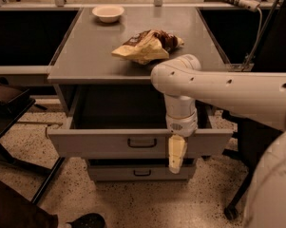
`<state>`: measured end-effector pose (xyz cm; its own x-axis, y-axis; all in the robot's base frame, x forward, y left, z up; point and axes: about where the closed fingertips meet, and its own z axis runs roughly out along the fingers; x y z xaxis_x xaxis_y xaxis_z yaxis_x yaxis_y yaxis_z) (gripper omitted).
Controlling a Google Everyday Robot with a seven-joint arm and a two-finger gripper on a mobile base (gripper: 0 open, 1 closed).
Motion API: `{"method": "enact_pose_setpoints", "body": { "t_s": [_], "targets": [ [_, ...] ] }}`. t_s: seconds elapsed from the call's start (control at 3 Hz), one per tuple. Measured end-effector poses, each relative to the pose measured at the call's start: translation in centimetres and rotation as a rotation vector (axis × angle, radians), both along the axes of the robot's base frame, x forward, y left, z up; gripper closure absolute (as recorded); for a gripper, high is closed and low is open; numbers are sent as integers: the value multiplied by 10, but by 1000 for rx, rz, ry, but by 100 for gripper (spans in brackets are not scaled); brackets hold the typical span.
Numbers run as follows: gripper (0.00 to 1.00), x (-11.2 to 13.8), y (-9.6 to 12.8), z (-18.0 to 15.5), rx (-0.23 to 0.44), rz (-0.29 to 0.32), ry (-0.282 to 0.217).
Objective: Open top drawer
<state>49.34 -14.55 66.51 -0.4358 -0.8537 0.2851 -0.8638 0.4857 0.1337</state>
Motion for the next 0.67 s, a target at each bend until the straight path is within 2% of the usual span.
{"method": "enact_pose_setpoints", "body": {
  "t_s": [0.33, 0.67],
  "targets": [
    [0, -21, -6, 6, -9, -31, 18],
    [0, -50, -11, 3, -12, -70, 64]
  ]
}}
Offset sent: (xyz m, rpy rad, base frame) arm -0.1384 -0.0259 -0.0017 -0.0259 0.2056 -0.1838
